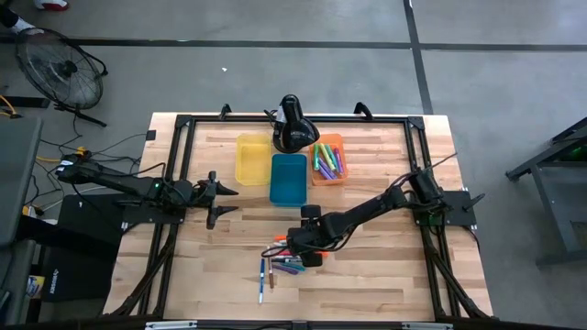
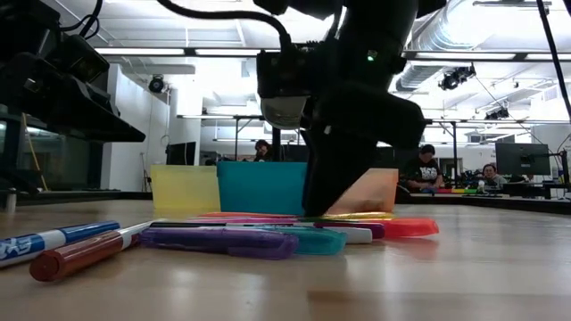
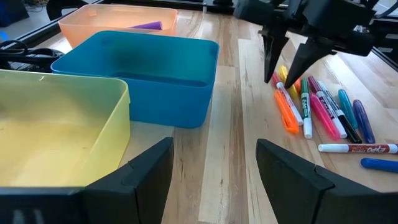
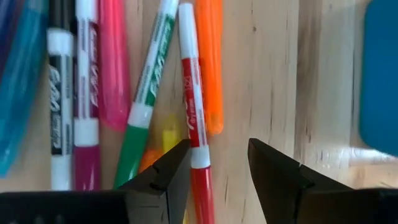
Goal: Pick & Place Markers
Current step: Put the red dry erase marker into the blue bin
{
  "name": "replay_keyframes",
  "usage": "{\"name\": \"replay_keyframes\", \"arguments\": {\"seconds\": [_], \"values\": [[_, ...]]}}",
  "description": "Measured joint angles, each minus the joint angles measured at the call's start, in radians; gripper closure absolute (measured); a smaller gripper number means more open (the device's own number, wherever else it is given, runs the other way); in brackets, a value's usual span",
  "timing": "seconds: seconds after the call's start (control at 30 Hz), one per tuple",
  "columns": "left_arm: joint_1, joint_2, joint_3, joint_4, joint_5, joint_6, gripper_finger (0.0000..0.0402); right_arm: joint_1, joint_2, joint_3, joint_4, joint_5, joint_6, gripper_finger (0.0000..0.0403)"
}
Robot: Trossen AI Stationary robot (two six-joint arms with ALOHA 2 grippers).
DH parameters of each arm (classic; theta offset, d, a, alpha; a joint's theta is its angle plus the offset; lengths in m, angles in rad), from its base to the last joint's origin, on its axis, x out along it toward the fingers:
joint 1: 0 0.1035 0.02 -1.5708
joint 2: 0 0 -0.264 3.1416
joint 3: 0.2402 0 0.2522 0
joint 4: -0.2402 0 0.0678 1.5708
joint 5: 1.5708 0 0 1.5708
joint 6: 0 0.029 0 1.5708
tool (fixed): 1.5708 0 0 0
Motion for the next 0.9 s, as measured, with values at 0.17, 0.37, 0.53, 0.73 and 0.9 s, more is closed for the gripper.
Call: {"name": "replay_keyframes", "arguments": {"seconds": [0.17, 0.37, 0.53, 0.73, 0.9], "values": [[0.000, 0.000, 0.000, 0.000, 0.000, 0.000, 0.0177, 0.000, 0.006, 0.000, 0.013, -0.010, 0.002, 0.0254], [0.000, 0.000, 0.000, 0.000, 0.000, 0.000, 0.0177, 0.000, 0.020, 0.000, 0.024, -0.039, 0.008, 0.0254], [0.000, 0.000, 0.000, 0.000, 0.000, 0.000, 0.0177, 0.000, 0.025, 0.002, 0.025, -0.067, 0.033, 0.0273], [0.000, 0.000, 0.000, 0.000, 0.000, 0.000, 0.0177, 0.000, 0.026, 0.002, 0.025, -0.102, 0.036, 0.0322], [0.000, 0.000, 0.000, 0.000, 0.000, 0.000, 0.0177, 0.000, 0.026, 0.002, 0.025, -0.119, 0.035, 0.0364]]}}
